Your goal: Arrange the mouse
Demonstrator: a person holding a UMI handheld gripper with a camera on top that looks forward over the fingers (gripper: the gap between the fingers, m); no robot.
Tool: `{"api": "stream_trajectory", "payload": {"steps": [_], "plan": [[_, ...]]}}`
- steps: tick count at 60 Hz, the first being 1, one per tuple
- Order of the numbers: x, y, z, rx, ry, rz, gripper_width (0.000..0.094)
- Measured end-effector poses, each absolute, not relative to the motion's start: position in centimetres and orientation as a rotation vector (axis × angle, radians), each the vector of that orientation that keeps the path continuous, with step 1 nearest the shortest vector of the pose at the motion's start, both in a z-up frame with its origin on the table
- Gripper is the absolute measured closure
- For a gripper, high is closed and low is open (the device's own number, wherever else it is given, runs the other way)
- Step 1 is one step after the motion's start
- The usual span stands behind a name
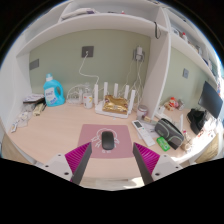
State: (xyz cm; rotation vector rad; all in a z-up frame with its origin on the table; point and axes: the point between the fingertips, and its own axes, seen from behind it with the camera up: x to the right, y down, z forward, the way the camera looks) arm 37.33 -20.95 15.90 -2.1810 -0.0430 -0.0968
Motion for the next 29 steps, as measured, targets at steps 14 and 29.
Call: {"api": "stream_trajectory", "payload": {"steps": [14,29], "plan": [[37.0,-24.2,17.6,-2.161,-0.058,-0.099,0.0087],[36.9,-24.5,18.4,-2.145,-0.065,-0.108,0.0087]]}}
